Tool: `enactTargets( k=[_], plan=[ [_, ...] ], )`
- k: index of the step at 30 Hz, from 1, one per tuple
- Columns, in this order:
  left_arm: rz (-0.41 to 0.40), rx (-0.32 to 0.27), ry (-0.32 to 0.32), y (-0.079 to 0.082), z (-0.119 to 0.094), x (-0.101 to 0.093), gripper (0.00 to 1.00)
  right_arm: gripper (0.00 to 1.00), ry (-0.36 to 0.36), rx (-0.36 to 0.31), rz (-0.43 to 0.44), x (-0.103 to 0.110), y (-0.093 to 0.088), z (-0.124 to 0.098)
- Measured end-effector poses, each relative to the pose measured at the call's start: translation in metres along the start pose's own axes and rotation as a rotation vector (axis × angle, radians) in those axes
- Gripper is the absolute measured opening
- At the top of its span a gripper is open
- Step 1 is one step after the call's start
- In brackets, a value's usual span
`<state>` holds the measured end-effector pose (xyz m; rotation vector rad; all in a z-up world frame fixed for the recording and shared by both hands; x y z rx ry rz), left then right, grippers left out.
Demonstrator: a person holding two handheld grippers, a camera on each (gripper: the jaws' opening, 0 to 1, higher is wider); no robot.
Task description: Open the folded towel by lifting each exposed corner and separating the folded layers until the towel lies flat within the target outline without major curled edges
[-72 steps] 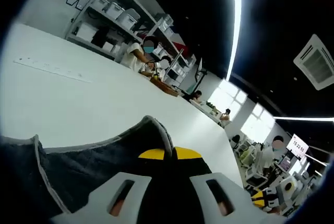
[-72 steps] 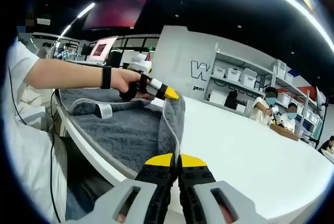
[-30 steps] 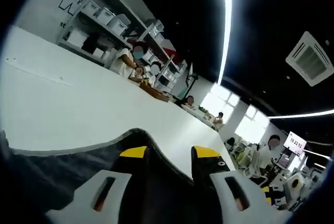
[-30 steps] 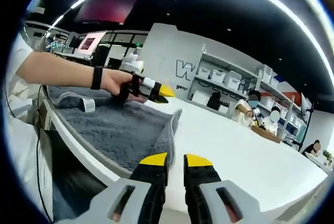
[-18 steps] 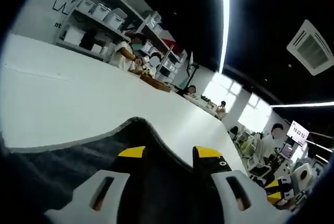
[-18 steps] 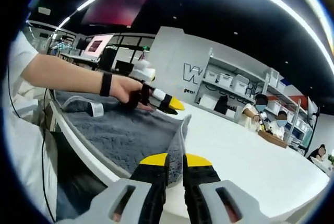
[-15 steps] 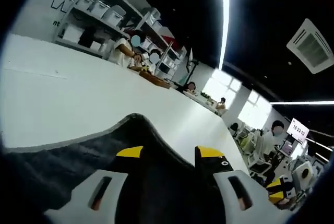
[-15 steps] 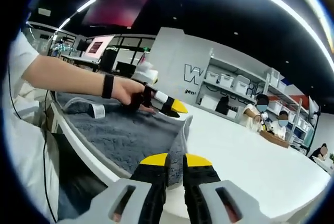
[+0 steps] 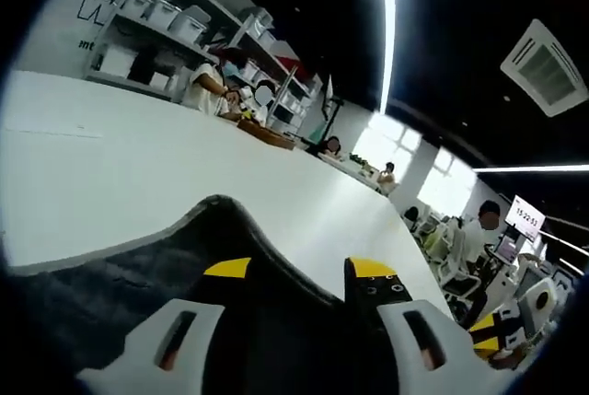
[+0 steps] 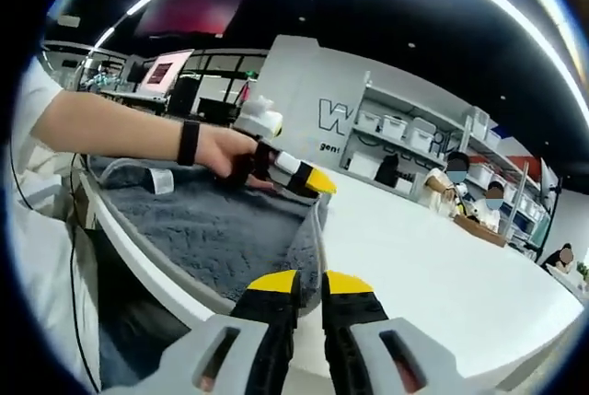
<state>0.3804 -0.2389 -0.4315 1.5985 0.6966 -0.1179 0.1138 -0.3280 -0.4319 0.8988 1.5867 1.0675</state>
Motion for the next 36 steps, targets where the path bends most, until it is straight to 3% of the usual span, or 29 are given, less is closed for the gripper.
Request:
enactTargets(
  k=[4,8,11,15,18,23,24,31,32,36],
  plan=[
    [0.004,0.014,-0.009,-0.003,0.008,-0.001,0.39,0.03,0.003,0.032,0.004,0.002,-0.004,0.004],
    [0.011,0.029,-0.029,-0.005,0.015,-0.005,0.40,0.04,-0.050,0.077,0.011,-0.006,-0.012,0.002],
    [0.025,0.013,-0.045,-0.022,0.016,-0.032,0.43,0.05,-0.079,0.094,0.043,-0.014,-0.021,-0.003],
    [0.035,0.024,-0.053,-0.027,0.018,-0.040,0.45,0.06,-0.076,0.099,0.043,-0.014,-0.022,-0.003],
    [0.041,0.049,-0.060,-0.024,0.031,-0.033,0.44,0.06,-0.067,0.069,0.051,-0.012,-0.019,-0.003],
    [0.090,0.111,-0.045,-0.024,0.033,-0.028,0.44,0.05,-0.052,0.101,0.041,-0.010,-0.023,0.002],
    [0.113,0.112,-0.047,-0.024,0.032,-0.029,0.44,0.05,-0.042,0.138,0.030,-0.008,-0.028,0.005],
    [0.124,0.116,-0.068,-0.020,0.024,-0.029,0.44,0.05,-0.061,0.090,0.041,-0.012,-0.016,0.002],
    [0.125,0.109,-0.066,-0.019,0.022,-0.029,0.44,0.05,-0.040,0.061,0.053,-0.012,-0.012,0.002],
    [0.148,0.110,-0.086,-0.019,0.018,-0.035,0.44,0.05,-0.019,0.061,0.051,-0.010,-0.011,0.004]
  ],
)
Point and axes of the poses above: the point that each gripper's makers call its tool centre point, and the gripper's own axes: z roughly forward along the fingers, x roughly to its left, y roughly out of its top, the point moved 7 cm from there along -z, roughly backward along the fingers, and after that the axes turned 1 degree about z, right-handed, at the moved point
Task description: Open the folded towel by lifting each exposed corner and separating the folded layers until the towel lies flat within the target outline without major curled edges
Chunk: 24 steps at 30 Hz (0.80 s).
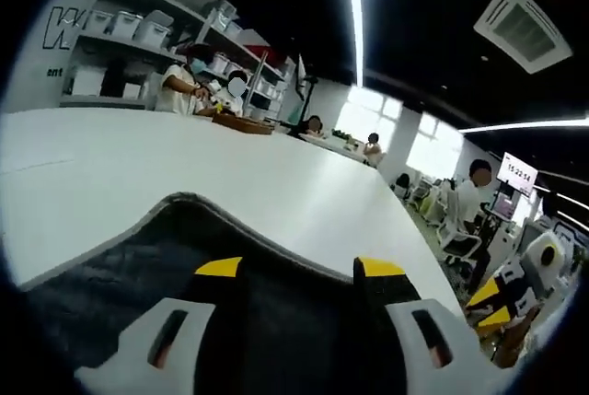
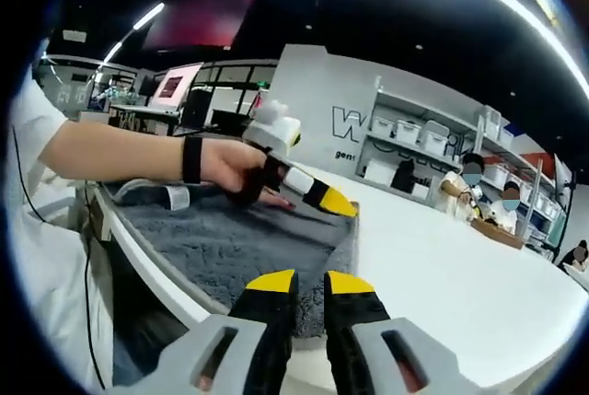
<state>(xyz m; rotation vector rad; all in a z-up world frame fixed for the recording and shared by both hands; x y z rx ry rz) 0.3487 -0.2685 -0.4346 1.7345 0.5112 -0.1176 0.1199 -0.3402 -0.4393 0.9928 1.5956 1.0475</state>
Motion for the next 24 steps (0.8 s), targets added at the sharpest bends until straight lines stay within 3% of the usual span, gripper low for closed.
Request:
enactTargets(
  k=[7,8,10,12,16,24],
  plan=[
    [0.061,0.005,-0.028,-0.002,-0.008,-0.008,0.43,0.06,0.052,-0.028,0.012,0.004,0.007,0.003],
    [0.069,0.017,-0.009,-0.005,-0.011,-0.009,0.44,0.05,0.058,-0.039,0.011,0.004,0.011,0.002],
    [0.073,-0.021,-0.022,0.000,-0.017,-0.012,0.44,0.05,0.070,-0.056,0.016,0.005,0.017,0.002],
    [0.068,-0.009,-0.016,0.002,-0.019,-0.010,0.45,0.05,0.090,-0.077,0.029,0.006,0.021,0.003],
    [0.136,-0.003,-0.018,0.006,-0.026,-0.012,0.46,0.05,0.100,-0.080,0.020,0.010,0.023,0.003],
    [0.168,-0.072,-0.063,0.014,-0.057,-0.035,0.46,0.05,0.141,-0.108,0.018,0.019,0.036,0.007]
  ],
)
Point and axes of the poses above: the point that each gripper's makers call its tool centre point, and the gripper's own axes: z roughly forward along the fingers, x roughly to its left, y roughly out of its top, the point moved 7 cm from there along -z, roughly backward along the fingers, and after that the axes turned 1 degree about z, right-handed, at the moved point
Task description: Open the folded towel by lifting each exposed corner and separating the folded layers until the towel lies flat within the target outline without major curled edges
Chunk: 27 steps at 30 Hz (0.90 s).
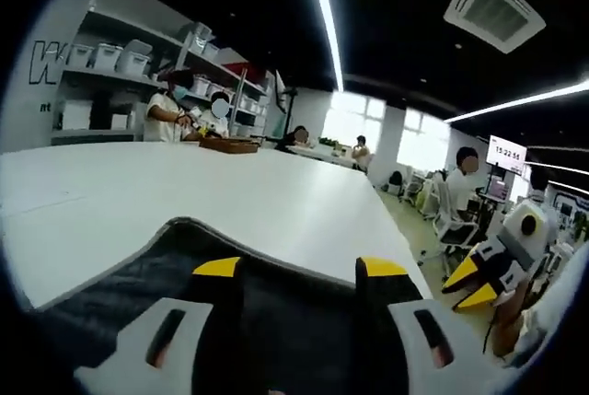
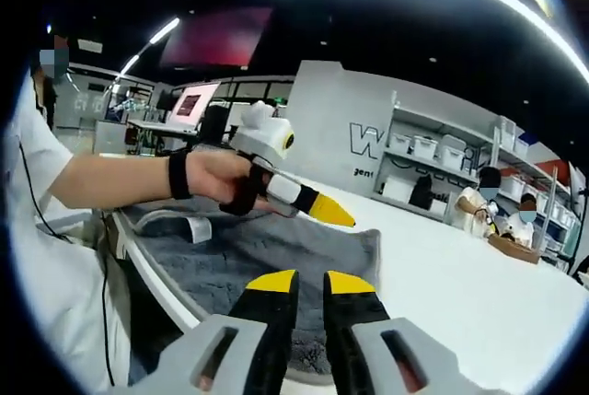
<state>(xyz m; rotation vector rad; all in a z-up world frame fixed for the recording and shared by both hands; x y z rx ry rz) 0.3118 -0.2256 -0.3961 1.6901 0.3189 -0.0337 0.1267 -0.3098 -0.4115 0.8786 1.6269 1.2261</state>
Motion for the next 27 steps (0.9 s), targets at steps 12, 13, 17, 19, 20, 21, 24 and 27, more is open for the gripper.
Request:
enactTargets(
  k=[12,13,17,19,20,21,24,27],
  plan=[
    [0.060,0.015,0.019,-0.002,-0.024,-0.005,0.47,0.05,0.018,-0.014,-0.014,0.007,0.012,0.004],
    [0.059,0.017,0.022,-0.002,-0.026,-0.005,0.47,0.05,0.022,-0.017,-0.015,0.008,0.013,0.005],
    [0.044,0.012,0.031,-0.007,-0.039,-0.007,0.47,0.05,0.039,-0.021,-0.014,0.012,0.016,0.009],
    [0.048,-0.006,0.053,-0.007,-0.052,-0.007,0.47,0.05,0.046,-0.022,-0.014,0.015,0.017,0.011],
    [0.043,-0.013,0.057,-0.007,-0.056,-0.007,0.47,0.05,0.047,-0.023,-0.014,0.016,0.018,0.011],
    [0.043,-0.014,0.057,-0.006,-0.057,-0.006,0.47,0.05,0.052,-0.023,-0.018,0.017,0.019,0.012],
    [0.049,-0.019,0.066,-0.010,-0.064,-0.011,0.47,0.05,0.063,-0.032,-0.023,0.021,0.022,0.013],
    [0.040,-0.020,0.070,-0.010,-0.070,-0.011,0.48,0.05,0.077,-0.038,-0.018,0.023,0.024,0.014]
  ],
)
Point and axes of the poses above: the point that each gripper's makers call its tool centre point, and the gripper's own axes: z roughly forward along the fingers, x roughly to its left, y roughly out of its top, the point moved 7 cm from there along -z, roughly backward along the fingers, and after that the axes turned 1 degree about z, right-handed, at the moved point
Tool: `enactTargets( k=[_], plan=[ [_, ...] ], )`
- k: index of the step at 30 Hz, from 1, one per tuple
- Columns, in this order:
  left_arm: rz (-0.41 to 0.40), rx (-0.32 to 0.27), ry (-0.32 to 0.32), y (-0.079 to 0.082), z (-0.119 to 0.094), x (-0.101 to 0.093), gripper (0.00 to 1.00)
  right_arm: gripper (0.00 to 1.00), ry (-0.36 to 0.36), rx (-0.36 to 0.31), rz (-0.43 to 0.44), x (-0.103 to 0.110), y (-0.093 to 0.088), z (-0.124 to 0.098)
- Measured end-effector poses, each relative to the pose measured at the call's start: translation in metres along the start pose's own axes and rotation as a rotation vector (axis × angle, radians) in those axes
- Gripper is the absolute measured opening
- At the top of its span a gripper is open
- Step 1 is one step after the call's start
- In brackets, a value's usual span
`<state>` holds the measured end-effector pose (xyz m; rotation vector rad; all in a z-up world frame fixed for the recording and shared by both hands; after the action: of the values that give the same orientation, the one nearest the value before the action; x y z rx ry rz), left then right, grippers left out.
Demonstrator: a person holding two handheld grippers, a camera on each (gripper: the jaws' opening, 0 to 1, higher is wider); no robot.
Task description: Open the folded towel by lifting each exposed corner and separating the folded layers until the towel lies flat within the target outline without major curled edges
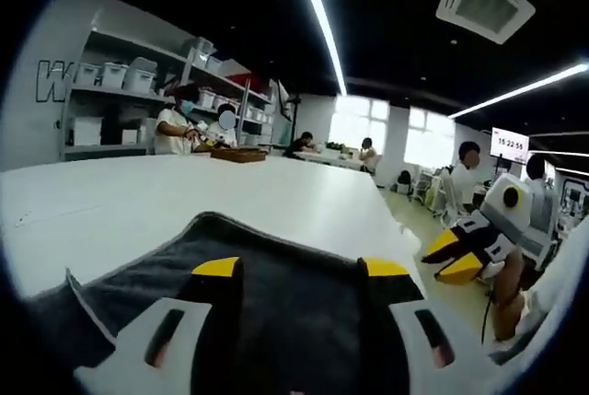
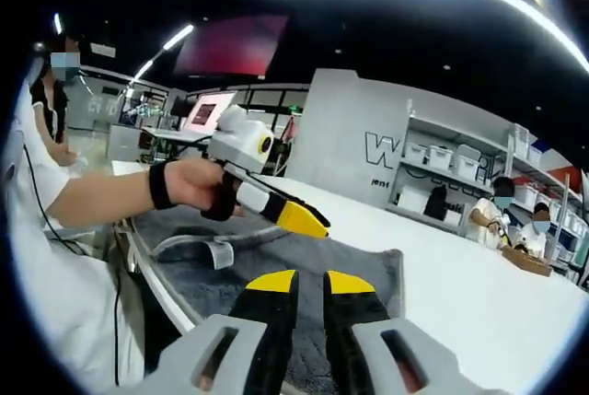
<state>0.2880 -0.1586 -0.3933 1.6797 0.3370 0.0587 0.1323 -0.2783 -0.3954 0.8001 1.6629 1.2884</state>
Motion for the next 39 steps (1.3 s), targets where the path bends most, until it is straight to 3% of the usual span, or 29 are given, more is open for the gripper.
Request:
enactTargets(
  k=[15,21,39],
  plan=[
    [-0.017,-0.075,0.018,-0.008,-0.042,-0.022,0.48,0.06,0.042,-0.024,0.007,0.009,0.007,0.004],
    [0.017,-0.080,0.046,-0.012,-0.058,-0.027,0.48,0.03,0.047,-0.058,0.017,0.013,0.011,0.005],
    [0.092,-0.078,0.108,-0.034,-0.099,-0.053,0.48,0.04,0.097,-0.060,0.000,0.028,0.018,0.008]
  ],
)
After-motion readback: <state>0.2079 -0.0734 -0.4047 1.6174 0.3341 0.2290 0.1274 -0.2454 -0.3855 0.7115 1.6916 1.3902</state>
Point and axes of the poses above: the point that each gripper's makers call its tool centre point, and the gripper's own axes: z roughly forward along the fingers, x roughly to its left, y roughly out of its top, the point moved 7 cm from there along -z, roughly backward along the fingers, and after that the axes turned 1 degree about z, right-handed, at the moved point
